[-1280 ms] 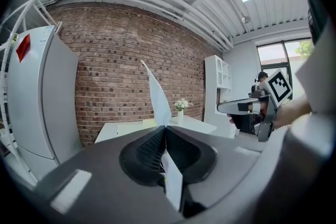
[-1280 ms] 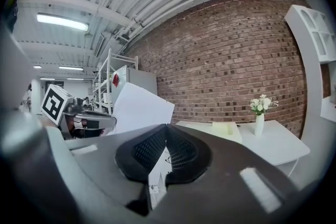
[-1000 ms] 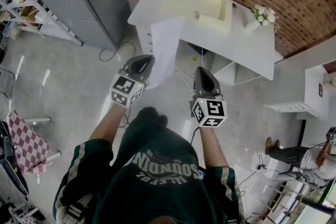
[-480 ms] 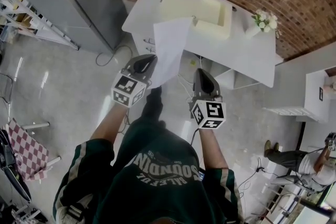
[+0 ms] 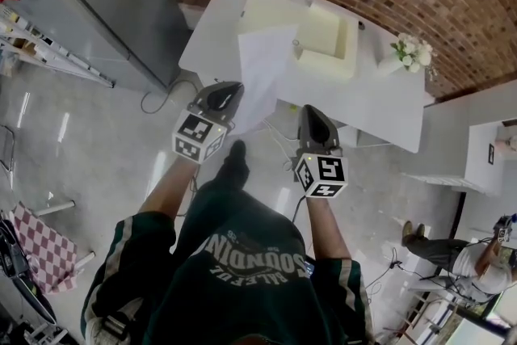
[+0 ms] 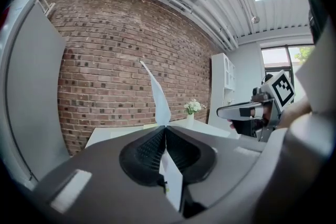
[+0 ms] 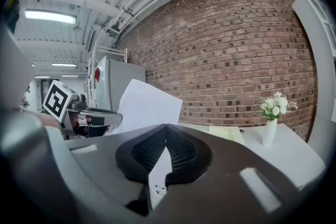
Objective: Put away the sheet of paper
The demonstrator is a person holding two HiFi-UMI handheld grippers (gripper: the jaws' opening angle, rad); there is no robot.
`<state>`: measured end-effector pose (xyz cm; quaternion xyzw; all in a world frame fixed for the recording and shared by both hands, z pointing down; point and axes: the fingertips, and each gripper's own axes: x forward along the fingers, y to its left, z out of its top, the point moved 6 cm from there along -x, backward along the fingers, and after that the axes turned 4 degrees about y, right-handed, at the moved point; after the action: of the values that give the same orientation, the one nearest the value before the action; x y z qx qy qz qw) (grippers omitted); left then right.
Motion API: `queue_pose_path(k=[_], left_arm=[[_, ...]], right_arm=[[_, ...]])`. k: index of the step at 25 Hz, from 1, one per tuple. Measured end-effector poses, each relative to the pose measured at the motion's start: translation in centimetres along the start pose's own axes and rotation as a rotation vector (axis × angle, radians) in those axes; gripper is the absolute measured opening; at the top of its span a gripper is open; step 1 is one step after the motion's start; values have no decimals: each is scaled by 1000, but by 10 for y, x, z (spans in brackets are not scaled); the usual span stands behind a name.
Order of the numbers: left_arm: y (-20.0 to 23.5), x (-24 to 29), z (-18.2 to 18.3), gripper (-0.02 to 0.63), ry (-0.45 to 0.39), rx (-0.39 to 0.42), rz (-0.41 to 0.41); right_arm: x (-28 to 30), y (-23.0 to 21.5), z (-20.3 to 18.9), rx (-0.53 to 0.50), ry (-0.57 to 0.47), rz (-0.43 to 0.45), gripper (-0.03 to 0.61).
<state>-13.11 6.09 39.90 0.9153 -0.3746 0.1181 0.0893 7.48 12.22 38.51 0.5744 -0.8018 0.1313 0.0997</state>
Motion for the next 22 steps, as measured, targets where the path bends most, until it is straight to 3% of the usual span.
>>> queue_pose_path(k=[12, 22], left_arm=[[85, 86, 27, 12, 11, 1, -72], [116, 130, 38, 12, 23, 15, -122]], right_arm=[[101, -32, 39, 13, 7, -64, -2], [132, -52, 45, 44, 8, -124, -2]])
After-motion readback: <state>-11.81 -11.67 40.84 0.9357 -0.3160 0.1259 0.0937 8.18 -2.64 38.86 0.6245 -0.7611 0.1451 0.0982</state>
